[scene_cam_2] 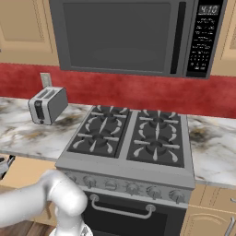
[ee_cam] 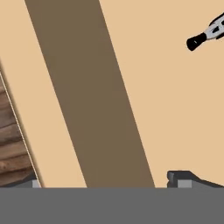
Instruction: Take the tongs from the drawer on the left and place them on the dining counter next to the tray containing the hot dog.
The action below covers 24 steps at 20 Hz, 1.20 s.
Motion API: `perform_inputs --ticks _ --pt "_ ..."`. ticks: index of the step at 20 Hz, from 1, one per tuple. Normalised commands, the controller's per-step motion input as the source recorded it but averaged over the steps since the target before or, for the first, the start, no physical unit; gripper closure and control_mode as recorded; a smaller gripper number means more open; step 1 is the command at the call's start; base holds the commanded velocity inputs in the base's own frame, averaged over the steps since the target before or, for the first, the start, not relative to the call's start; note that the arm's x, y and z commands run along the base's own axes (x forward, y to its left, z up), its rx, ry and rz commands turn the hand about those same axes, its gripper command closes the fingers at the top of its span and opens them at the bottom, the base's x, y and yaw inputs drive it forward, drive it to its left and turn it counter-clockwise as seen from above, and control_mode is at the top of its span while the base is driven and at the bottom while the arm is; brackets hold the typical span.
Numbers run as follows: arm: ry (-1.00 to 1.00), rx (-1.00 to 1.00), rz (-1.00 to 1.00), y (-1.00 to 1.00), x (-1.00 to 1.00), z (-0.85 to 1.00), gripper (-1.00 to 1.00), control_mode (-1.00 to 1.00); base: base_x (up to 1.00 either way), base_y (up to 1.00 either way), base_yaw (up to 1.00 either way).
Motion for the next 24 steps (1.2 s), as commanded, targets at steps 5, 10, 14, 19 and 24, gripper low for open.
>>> perform_inputs --ticks 5,10,14,19,24 --pt "0.01 -0.01 0.06 0.27 -0.46 -0.20 -1.00 -1.00 0.00 0.00 0.00" --pt "0.00 -0.02 0.06 0.38 -0.69 -0.28 -1.00 -1.00 0.00 0.00 0.00" --pt "0.00 0.00 0.04 0.28 -0.65 -0.21 -1.00 -1.00 0.00 0.00 0.00" --pt "0.03 0.00 0.03 0.25 -0.74 -0.25 -1.00 -1.00 0.00 0.00 0.00" --pt "0.07 0.00 0.03 0.25 -0.78 -0.31 -1.00 -1.00 0.00 0.00 0.00"
